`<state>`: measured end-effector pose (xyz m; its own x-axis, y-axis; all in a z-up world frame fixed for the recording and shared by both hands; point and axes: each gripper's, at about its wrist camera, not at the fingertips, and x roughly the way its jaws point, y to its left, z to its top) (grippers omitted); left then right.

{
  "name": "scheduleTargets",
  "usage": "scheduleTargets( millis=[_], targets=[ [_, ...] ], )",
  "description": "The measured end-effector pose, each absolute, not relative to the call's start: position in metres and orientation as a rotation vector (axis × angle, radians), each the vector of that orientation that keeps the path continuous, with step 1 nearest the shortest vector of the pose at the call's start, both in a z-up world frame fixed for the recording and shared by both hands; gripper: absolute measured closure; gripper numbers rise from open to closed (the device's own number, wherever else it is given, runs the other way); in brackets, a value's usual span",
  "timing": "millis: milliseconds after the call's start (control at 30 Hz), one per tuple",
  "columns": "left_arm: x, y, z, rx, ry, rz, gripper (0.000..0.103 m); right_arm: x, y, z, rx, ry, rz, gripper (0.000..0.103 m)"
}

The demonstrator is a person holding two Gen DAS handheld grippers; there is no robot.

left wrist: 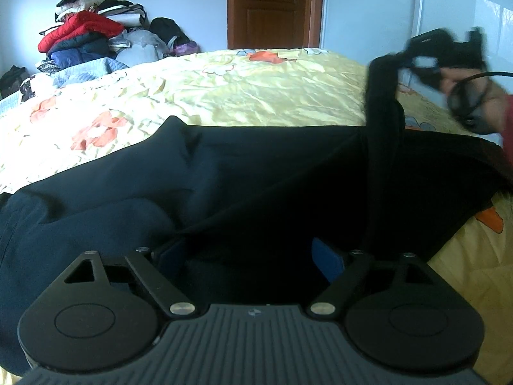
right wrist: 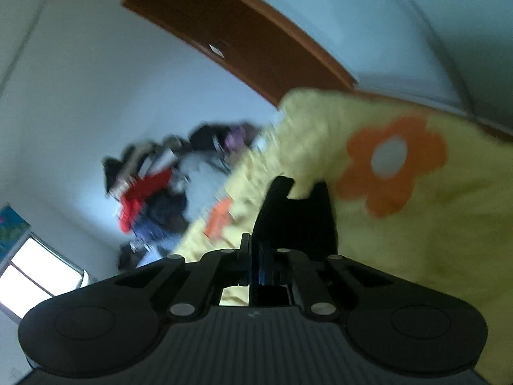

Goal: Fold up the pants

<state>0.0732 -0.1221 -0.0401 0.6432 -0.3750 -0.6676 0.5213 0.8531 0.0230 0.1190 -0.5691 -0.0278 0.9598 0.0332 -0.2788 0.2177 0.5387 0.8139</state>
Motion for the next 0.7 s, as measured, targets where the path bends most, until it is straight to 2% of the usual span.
scheduleTargets(
  millis=[167, 267, 467, 567, 700],
  targets=[
    [0.079, -0.114, -0.036, 0.168, 0.740, -0.542, 0.018, 0.008, -0.584, 0.011, 0.984, 0.071, -0.121, 0.099],
    [0.082, -0.109, -0.034, 0.135, 0.755, -0.560, 0.018, -0.066, -0.584, 0.017, 0.971, 0.022, -0.198, 0.099],
    [0.083, -0.111, -0.034, 0.136, 0.765, -0.562, 0.018, -0.173, -0.584, -0.028, 1.050, 0.080, -0.431, 0.099],
    [0.081, -0.114, -0.034, 0.167, 0.762, -0.561, 0.018, -0.187, -0.589, -0.054, 1.100, 0.120, -0.488, 0.099],
    [0.079, -0.111, -0.030, 0.161, 0.763, -0.569, 0.019, -0.184, -0.591, -0.051, 1.068, 0.146, -0.495, 0.099]
  ],
)
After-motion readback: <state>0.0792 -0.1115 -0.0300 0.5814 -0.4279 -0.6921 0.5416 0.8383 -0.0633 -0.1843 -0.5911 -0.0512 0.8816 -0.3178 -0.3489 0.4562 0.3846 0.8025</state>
